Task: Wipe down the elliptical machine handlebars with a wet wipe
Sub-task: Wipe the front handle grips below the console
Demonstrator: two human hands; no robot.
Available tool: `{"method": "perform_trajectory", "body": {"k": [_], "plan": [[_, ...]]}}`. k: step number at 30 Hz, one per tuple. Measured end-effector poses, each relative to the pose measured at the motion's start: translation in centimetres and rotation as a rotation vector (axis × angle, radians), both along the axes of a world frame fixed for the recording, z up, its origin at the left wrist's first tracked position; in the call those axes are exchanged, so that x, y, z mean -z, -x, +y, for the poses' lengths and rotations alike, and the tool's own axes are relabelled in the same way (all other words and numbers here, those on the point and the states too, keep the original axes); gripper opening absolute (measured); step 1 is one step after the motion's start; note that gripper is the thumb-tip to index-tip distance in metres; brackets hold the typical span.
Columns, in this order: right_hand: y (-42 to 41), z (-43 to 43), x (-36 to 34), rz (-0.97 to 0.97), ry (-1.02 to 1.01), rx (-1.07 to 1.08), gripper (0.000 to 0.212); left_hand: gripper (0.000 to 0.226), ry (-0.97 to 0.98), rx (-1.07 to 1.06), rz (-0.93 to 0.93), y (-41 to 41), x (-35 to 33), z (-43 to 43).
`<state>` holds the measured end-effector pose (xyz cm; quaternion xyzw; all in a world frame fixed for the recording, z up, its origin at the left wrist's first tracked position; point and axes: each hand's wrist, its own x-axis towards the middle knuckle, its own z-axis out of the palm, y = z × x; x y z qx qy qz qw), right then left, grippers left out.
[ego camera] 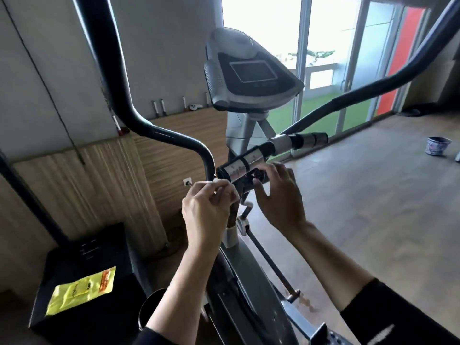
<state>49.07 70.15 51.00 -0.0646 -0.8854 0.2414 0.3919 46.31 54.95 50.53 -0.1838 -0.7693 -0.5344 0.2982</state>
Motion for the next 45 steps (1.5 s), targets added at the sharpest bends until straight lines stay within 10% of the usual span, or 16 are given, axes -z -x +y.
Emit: {"method": "perform_trajectory", "body": {"k": [12,45], "plan": [[8.1,7.4,-2.4,0.08,-0.072,-0.227,0.041,0.009,0.368,-0.161,0.081,5.0,-3.5,2.7],[10.4,10.1,-0.3,0.27,-0.078,-0.443,0.032,0.025,0.335,-0.086,0.206,5.3,-2.8,5.5]]}}
